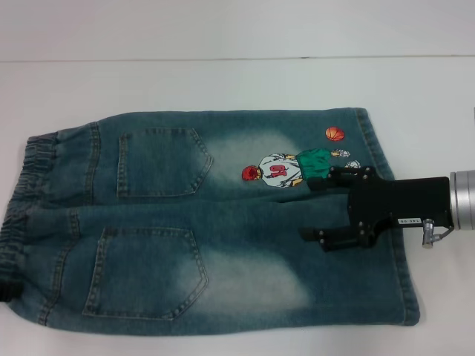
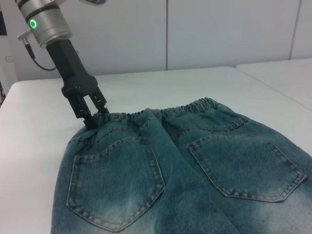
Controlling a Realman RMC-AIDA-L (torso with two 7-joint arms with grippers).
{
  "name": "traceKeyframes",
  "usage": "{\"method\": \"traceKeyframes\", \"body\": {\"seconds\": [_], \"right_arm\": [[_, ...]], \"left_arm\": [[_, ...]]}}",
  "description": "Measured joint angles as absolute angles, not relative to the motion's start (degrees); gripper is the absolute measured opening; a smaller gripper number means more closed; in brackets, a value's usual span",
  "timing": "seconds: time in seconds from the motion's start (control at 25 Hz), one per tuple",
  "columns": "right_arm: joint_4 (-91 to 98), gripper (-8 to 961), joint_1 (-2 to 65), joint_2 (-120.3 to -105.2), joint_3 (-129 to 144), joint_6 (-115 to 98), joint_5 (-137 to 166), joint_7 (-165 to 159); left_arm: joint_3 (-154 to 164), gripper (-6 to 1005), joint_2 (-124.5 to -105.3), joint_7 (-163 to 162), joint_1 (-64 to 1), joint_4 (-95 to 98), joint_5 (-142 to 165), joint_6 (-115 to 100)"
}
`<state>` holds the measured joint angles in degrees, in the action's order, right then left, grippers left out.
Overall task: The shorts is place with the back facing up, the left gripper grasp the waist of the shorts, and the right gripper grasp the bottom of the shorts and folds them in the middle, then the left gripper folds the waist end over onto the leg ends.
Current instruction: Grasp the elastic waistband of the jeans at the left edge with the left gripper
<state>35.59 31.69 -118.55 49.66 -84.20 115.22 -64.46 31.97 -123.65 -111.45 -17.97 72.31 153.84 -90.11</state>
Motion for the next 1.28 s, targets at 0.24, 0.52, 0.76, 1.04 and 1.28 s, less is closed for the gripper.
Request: {"method": "traceKeyframes", "body": {"seconds": [0.24,0.52,0.76,1.04,1.28], "right_arm": [[35.59,876,31.65,-118.50,49.58,-83.97,115.22,-64.63],[35.60,874,31.14,-118.47,49.34,-83.95,115.22,-64.94],[37.98,873,29.56,-118.22,47.67,-85.10,115.33,-70.11],[54.03,872,26.58,-118.18,47.46,-92.01,124.81,-89.57],[61.17,871,29.24,-118.11,47.38,-99.54,136.19,-102.39]], "left_arm": [[32.90,747,-123.50,-112.56,-18.71,72.29,154.64,-91.37],[32.80,509,-123.38,-114.30,-19.13,72.71,154.69,-91.93],[33.09,481,-123.80,-114.34,-19.26,73.39,154.60,-91.54],[34.19,417,-123.96,-113.95,-19.52,73.48,154.14,-91.31],[35.16,223,-123.94,-113.84,-19.70,73.09,154.08,-91.81]]}}
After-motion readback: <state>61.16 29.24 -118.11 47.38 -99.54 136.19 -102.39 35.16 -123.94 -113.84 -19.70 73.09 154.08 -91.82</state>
